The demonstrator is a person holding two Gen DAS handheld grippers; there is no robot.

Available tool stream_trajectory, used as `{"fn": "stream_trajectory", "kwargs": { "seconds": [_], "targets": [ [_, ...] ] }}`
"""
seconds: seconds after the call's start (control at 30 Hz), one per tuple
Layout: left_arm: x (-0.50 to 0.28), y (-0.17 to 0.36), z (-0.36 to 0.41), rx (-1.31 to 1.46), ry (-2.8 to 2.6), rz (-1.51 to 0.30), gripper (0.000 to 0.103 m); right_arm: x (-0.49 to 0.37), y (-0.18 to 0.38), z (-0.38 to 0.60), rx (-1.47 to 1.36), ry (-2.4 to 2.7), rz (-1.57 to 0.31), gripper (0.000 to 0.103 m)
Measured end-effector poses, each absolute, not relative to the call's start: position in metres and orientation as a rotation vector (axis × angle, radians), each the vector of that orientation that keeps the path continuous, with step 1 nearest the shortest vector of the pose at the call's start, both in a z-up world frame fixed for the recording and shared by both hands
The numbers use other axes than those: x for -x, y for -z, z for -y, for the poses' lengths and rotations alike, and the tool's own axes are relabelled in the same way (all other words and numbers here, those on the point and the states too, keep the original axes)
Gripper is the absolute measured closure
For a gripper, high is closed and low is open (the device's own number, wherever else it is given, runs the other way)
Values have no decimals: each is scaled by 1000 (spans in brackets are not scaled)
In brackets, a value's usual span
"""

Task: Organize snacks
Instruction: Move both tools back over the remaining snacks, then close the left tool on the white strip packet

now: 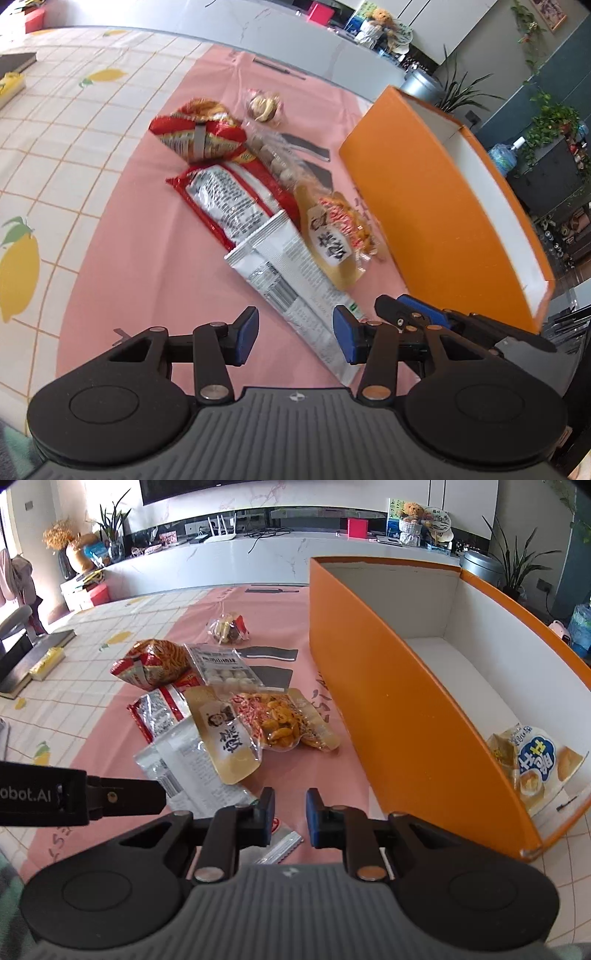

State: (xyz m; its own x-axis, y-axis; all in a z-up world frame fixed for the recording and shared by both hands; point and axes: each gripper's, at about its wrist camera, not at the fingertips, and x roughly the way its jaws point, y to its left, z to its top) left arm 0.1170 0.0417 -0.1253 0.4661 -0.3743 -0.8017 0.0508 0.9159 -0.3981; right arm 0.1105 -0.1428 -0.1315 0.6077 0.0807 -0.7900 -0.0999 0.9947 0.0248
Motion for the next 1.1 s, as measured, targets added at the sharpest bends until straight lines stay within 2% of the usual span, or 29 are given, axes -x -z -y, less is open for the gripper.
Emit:
{"fn": "stream_trajectory", "kwargs": {
  "seconds": [0.4, 0.57, 0.73, 1.03, 1.1],
  "targets": [
    [-121, 140, -43, 358, 290, -1057, 49, -127, 148, 144, -24, -117, -965, 88],
    [-119, 141, -48, 360, 306, -1037, 54, -123, 147, 139, -44, -187, -969, 88],
    [-115, 137, -51, 370, 315, -1009, 70, -125, 149, 138, -111, -234, -964, 88],
    [-108, 123, -52, 394, 380, -949, 70, -124, 150, 130, -118, -269, -965, 89],
    [-109, 126, -50, 403, 376, -959, 70, -124, 150, 130, -124, -276, -969, 96]
  ]
}}
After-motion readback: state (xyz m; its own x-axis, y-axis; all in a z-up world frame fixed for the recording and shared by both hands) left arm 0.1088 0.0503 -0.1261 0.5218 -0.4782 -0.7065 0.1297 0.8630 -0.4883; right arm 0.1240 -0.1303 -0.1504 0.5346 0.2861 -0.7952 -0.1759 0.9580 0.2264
